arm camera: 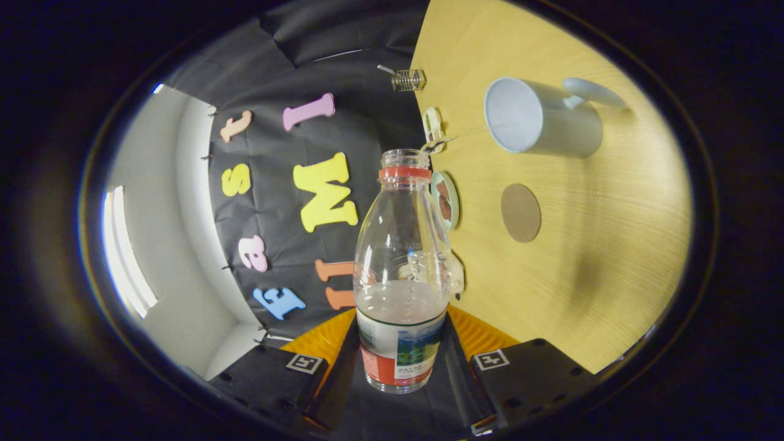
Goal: Take the bottle from table, then pour the juice into the cup, finally place the bottle on the coaster
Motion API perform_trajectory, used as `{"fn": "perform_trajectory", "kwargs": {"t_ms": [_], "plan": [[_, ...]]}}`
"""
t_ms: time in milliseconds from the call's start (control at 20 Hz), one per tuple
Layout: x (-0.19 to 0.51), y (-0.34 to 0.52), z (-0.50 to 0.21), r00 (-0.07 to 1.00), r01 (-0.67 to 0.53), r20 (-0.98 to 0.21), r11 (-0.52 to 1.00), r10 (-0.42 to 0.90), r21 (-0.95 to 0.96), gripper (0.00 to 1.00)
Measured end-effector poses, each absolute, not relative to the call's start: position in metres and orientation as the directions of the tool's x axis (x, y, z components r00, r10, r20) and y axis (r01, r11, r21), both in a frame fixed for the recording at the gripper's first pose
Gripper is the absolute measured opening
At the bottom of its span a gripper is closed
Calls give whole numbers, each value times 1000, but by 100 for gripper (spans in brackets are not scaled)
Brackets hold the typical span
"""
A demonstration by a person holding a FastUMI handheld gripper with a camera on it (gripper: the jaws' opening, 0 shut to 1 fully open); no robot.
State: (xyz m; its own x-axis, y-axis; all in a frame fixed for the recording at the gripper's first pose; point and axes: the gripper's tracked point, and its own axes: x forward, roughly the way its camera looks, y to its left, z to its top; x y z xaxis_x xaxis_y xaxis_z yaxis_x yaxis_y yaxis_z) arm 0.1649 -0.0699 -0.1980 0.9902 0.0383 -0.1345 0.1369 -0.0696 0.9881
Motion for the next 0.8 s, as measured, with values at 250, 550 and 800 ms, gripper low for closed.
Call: {"fn": "perform_trajectory", "kwargs": {"t_ms": [250,550,800], "plan": [[166,-72,-195,992,126,-123,-84,36,988,75],[169,-75,-191,992,123,-121,-110,29,986,75],[173,-75,-188,993,116,-114,-119,29,986,75]]}}
